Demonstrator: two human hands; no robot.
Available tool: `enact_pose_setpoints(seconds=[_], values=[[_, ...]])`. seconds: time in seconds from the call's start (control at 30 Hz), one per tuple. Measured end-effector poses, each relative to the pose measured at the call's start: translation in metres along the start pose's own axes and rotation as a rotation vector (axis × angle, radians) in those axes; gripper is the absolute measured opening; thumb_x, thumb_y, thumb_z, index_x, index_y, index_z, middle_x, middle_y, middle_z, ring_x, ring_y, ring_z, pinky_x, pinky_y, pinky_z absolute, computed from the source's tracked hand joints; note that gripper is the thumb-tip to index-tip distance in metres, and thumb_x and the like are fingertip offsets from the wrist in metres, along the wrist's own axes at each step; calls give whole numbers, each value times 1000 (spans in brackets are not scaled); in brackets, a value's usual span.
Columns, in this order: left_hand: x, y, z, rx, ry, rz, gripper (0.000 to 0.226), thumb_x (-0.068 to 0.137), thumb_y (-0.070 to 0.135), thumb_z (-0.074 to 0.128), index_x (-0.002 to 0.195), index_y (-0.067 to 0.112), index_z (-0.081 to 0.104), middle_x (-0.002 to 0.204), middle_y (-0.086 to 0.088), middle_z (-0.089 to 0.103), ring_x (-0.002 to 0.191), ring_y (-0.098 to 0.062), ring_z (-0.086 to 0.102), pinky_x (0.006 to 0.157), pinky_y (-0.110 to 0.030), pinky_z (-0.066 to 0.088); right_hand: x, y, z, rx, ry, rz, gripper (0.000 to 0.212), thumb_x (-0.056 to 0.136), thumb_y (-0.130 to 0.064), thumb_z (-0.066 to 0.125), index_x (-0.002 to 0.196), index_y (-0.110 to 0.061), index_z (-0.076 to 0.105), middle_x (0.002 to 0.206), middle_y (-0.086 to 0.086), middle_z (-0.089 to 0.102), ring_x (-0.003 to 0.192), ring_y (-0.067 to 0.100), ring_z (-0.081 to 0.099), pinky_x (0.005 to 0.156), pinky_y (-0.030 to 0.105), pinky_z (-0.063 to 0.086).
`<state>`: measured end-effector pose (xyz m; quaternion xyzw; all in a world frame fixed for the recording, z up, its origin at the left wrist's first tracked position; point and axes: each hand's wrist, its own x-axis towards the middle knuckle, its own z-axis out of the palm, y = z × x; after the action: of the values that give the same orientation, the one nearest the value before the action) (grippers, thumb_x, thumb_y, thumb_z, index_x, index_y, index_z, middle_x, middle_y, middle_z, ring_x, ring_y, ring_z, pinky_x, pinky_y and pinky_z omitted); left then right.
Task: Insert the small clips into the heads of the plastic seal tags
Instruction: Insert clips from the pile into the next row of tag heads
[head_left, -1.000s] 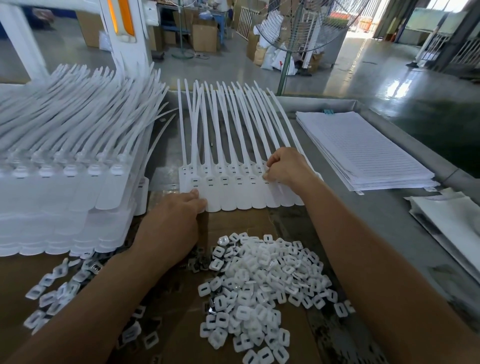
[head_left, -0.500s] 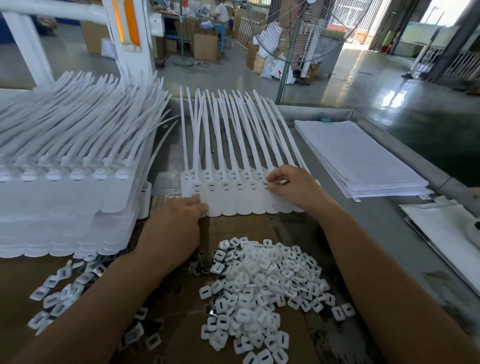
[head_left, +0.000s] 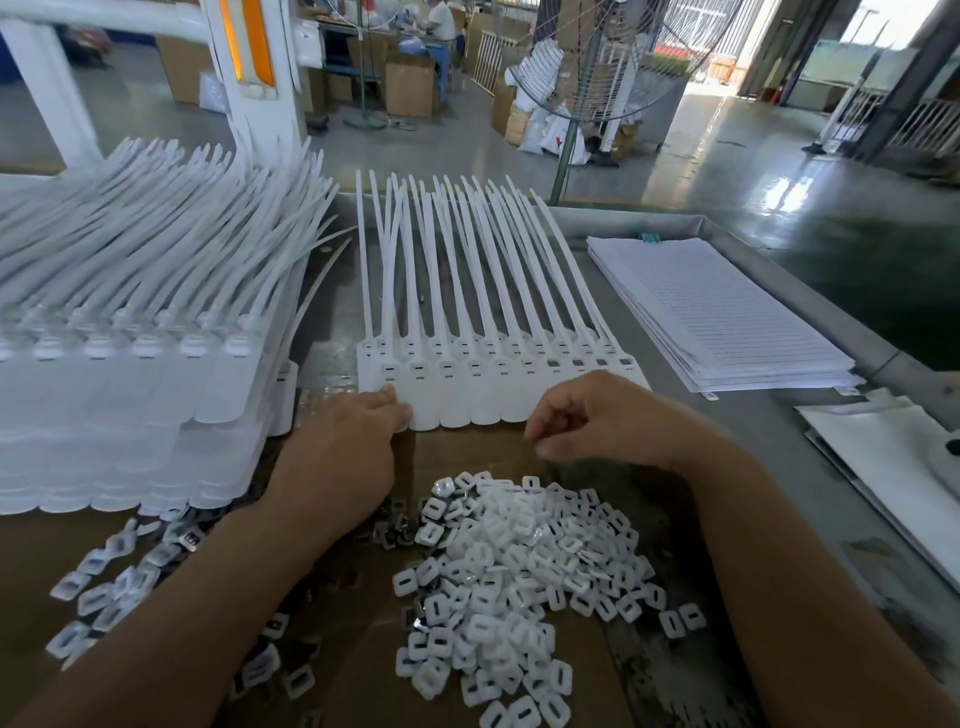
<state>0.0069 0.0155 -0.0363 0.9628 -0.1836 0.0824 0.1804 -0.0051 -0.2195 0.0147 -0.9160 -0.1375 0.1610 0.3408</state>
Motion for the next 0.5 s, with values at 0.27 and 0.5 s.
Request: enact_pose_setpoints(seconds=[0.27, 0.5], values=[[0, 0, 0, -9, -21, -6, 47, 87, 0, 41, 132, 16, 48, 144, -2, 37, 133, -18, 32, 110, -29, 21, 7, -3, 13, -92, -157, 15, 20, 76, -15, 74, 75, -33, 64, 64, -22, 63, 62, -9, 57, 64, 11, 45], [0, 0, 0, -18, -15, 1, 47, 87, 0, 41, 131, 14, 49, 144, -3, 38, 133, -19, 32, 110, -29, 20, 5, -1, 11, -62, -104, 24, 16, 77, -20, 73, 73, -28, 60, 66, -17, 60, 59, -10, 53, 63, 14, 41]])
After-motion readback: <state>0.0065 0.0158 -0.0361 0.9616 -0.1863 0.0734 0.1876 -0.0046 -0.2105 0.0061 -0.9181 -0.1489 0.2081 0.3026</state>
